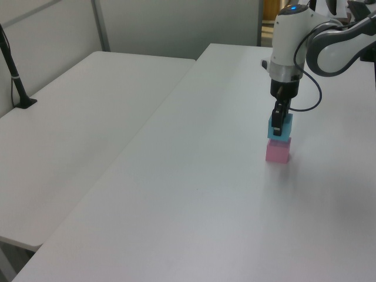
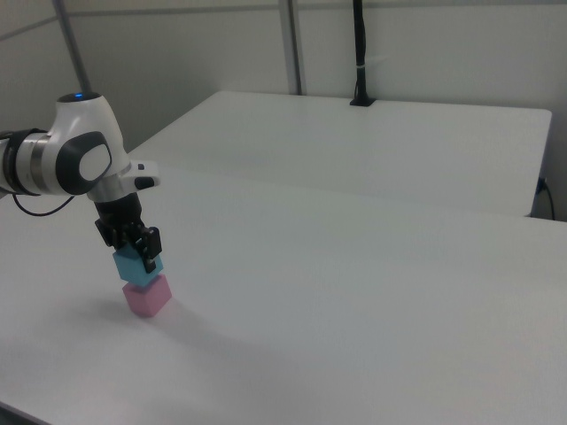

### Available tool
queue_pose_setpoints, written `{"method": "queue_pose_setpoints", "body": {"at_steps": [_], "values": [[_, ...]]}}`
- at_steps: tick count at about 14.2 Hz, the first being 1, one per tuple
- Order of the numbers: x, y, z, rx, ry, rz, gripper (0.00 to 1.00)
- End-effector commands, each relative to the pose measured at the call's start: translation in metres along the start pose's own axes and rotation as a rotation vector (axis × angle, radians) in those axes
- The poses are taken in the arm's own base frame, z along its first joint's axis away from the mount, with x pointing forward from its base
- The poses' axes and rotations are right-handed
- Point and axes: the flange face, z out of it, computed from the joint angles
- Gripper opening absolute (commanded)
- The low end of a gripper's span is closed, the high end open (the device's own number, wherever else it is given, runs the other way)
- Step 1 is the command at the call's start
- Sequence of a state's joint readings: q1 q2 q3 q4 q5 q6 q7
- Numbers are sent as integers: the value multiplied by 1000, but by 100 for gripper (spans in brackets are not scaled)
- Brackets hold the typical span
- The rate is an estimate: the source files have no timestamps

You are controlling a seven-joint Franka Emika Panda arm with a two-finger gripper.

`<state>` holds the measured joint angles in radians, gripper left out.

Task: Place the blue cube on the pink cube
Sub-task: 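Open the gripper to release the blue cube onto the pink cube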

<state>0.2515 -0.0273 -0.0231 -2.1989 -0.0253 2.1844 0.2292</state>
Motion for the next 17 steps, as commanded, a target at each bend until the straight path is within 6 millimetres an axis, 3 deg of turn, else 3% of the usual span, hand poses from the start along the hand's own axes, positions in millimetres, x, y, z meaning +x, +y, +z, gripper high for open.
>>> {"method": "queue_pose_setpoints", "body": {"at_steps": [1,2,3,4,5,6,8,11,12,17], "values": [[-1,-4,7,7,4,-18,49],[-1,-4,7,7,4,-18,59],[-1,-4,7,7,4,-18,62],[-1,-4,8,5,3,-19,78],[-1,-4,7,6,5,-19,85],[-1,-4,7,6,5,-19,86],[-1,-4,8,5,3,-18,100],[-1,-3,5,5,2,-16,100],[0,-2,-1,7,9,-16,100],[12,-4,-91,0,-26,-18,100]]}}
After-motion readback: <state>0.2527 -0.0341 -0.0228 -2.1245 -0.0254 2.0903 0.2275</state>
